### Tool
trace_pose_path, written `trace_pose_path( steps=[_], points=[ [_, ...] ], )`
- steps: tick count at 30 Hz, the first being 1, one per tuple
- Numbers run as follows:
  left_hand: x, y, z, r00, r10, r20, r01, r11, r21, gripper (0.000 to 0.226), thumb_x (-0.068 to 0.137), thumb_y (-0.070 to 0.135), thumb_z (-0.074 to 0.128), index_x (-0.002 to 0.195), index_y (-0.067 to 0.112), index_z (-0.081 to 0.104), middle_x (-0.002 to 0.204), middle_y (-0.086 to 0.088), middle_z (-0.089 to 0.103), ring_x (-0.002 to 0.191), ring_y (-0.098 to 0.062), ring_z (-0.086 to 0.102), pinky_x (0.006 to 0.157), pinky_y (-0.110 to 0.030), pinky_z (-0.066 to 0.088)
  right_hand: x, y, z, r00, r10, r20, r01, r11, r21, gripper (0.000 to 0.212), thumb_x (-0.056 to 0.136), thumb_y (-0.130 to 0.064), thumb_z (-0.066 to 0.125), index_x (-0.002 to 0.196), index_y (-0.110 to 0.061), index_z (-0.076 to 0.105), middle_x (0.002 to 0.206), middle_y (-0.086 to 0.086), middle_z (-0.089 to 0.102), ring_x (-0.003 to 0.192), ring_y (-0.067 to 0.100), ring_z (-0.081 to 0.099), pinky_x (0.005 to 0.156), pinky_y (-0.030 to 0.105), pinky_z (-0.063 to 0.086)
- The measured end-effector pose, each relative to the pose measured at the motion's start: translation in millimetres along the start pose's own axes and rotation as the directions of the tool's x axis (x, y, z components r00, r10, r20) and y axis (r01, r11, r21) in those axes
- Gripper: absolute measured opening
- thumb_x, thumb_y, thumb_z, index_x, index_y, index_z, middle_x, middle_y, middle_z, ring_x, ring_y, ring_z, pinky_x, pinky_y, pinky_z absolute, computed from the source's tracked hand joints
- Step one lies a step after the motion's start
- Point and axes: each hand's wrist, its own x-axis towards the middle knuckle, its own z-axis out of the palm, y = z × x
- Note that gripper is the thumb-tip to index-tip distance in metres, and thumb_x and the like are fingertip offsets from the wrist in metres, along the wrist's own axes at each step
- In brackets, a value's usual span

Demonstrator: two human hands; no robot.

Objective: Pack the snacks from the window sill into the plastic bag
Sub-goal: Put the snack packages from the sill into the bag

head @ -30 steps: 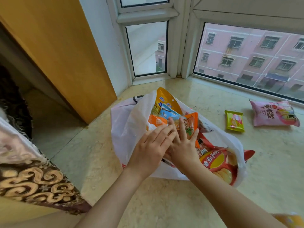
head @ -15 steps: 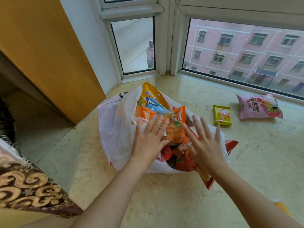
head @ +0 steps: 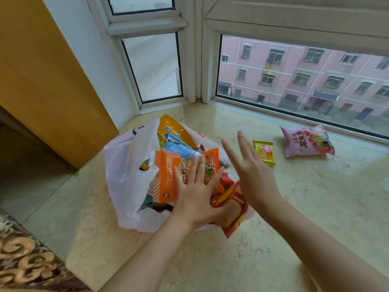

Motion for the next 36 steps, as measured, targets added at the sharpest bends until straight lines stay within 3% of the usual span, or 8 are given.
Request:
trace_pose_path(
  steps=[6,13,21,23,26,30,34,36],
  points=[
    [11,-8,-42,0.994,-0.108,-0.006,0.106,0.985,-0.137,0.093,0.063,0.094,0.011,0.144,0.054,-0.012,0.159,0.003,-0.017,0.146,-0.023,-0.02,0.107,-0.068,-0.011,62,-26,-66,0.976,-0.147,-0.163,0.15,0.989,0.0,0.093,0.048,0.027,0.06,0.134,-0.008,0.053,0.145,0.024,0.041,0.128,0.042,0.045,0.05,0.035,0.054],
    [36,-80,-46,0.978,-0.21,0.016,0.21,0.977,0.026,0.073,0.089,0.071,0.021,0.151,0.041,-0.003,0.16,0.01,-0.015,0.146,-0.02,-0.02,0.116,-0.056,-0.005,99,-52,-92,0.937,-0.262,-0.229,0.268,0.963,-0.005,0.066,0.056,0.024,0.063,0.115,-0.007,0.065,0.141,0.023,0.046,0.129,0.041,0.045,0.061,0.044,0.057],
    [69,-78,-70,0.942,-0.324,-0.087,0.316,0.944,-0.09,0.061,0.099,0.054,0.025,0.152,0.035,0.0,0.162,0.003,0.003,0.147,-0.029,-0.002,0.113,-0.064,0.004,135,-63,-135,0.812,-0.268,-0.519,0.307,0.952,-0.011,0.047,0.073,0.009,0.038,0.097,-0.015,0.071,0.128,0.01,0.061,0.112,0.032,0.059,0.052,0.024,0.036],
    [68,-76,-61,0.957,-0.285,-0.051,0.285,0.959,0.0,0.063,0.099,0.053,0.029,0.152,0.031,0.003,0.161,0.003,0.003,0.147,-0.03,-0.002,0.112,-0.064,0.007,132,-63,-121,0.827,-0.325,-0.459,0.335,0.94,-0.063,0.048,0.073,0.005,0.036,0.097,-0.017,0.072,0.122,0.007,0.064,0.106,0.029,0.061,0.052,0.023,0.035],
    [55,-73,-26,0.965,-0.241,0.099,0.223,0.961,0.164,0.072,0.096,0.057,0.034,0.153,0.033,-0.004,0.16,0.003,-0.017,0.145,-0.034,-0.017,0.111,-0.066,-0.003,111,-51,-78,0.89,-0.355,-0.286,0.344,0.935,-0.09,0.039,0.066,0.011,0.063,0.091,-0.018,0.074,0.112,0.005,0.068,0.1,0.028,0.064,0.056,0.032,0.053],
    [59,-68,-21,0.965,-0.247,0.087,0.232,0.96,0.156,0.074,0.095,0.056,0.04,0.152,0.034,-0.001,0.16,0.003,-0.017,0.146,-0.031,-0.016,0.108,-0.064,-0.012,84,-37,-51,0.942,-0.29,-0.168,0.28,0.957,-0.082,0.036,0.064,-0.004,0.081,0.096,-0.02,0.073,0.112,0.004,0.069,0.101,0.026,0.065,0.069,0.036,0.055],
    [44,-53,-28,0.927,-0.343,-0.151,0.33,0.938,-0.106,0.067,0.093,0.049,0.049,0.151,0.027,0.023,0.159,0.006,0.017,0.147,-0.014,0.008,0.115,-0.054,-0.004,55,-20,-47,0.968,-0.244,-0.049,0.242,0.969,-0.048,0.061,0.073,-0.039,0.075,0.128,-0.019,0.059,0.135,0.009,0.056,0.122,0.03,0.054,0.1,0.049,0.044],
    [25,-35,-28,0.892,-0.33,-0.309,0.26,0.934,-0.246,0.052,0.095,0.044,0.048,0.143,0.026,0.039,0.153,0.006,0.034,0.143,-0.012,0.024,0.116,-0.048,0.006,38,-11,-48,0.972,-0.236,0.003,0.236,0.97,-0.062,0.065,0.082,-0.055,0.059,0.136,-0.02,0.052,0.144,0.008,0.048,0.13,0.028,0.047,0.107,0.051,0.038]
  ],
)
